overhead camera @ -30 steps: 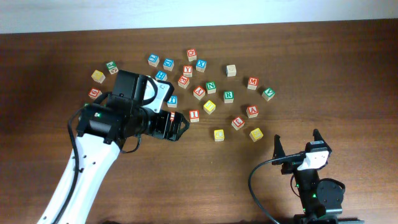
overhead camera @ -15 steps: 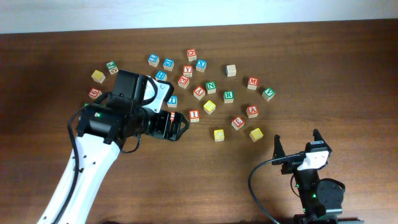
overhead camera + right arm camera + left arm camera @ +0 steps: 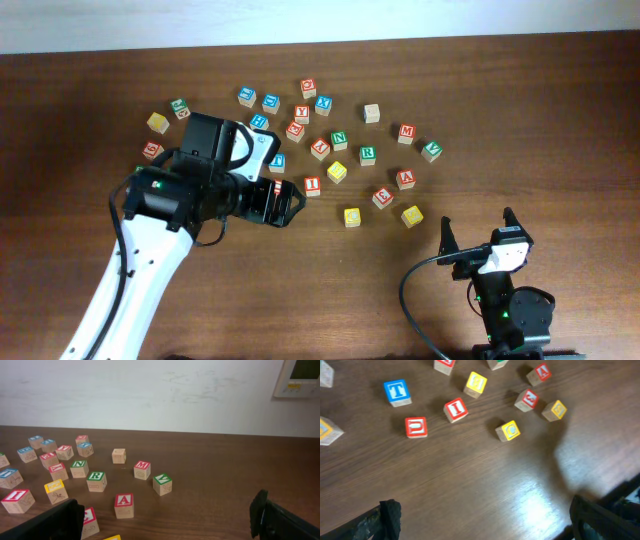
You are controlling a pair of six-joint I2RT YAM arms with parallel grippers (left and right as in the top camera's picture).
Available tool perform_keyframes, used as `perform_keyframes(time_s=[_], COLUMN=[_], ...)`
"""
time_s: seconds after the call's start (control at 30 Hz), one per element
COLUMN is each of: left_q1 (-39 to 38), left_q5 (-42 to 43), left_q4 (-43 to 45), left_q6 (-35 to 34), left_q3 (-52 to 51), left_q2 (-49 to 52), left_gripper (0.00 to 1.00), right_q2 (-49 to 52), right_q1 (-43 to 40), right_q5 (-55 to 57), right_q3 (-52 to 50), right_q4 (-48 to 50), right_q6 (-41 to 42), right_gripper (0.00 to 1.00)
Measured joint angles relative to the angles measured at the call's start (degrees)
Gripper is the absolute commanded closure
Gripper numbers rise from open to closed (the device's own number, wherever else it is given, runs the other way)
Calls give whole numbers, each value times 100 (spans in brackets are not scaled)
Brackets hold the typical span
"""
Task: Spell out ICRA
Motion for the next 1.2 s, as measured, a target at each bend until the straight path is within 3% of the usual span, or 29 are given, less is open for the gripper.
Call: perform_keyframes(time_s=[0.17, 0.67, 1.2], left_q1=[0, 0, 0], left_q5=[446, 704, 260], left_q4=[-94, 4, -109], left_q6=[-17, -302, -431], left_q3=[4, 94, 96], left_q2=[4, 752, 1126], left_gripper=[1, 1, 1], right_q2=[0, 0, 0], right_q1=[0, 0, 0], right_q5=[0, 0, 0], right_q3=[0, 0, 0], right_q4=[0, -2, -2], right_q6=[2, 2, 0], right_gripper=[2, 2, 2])
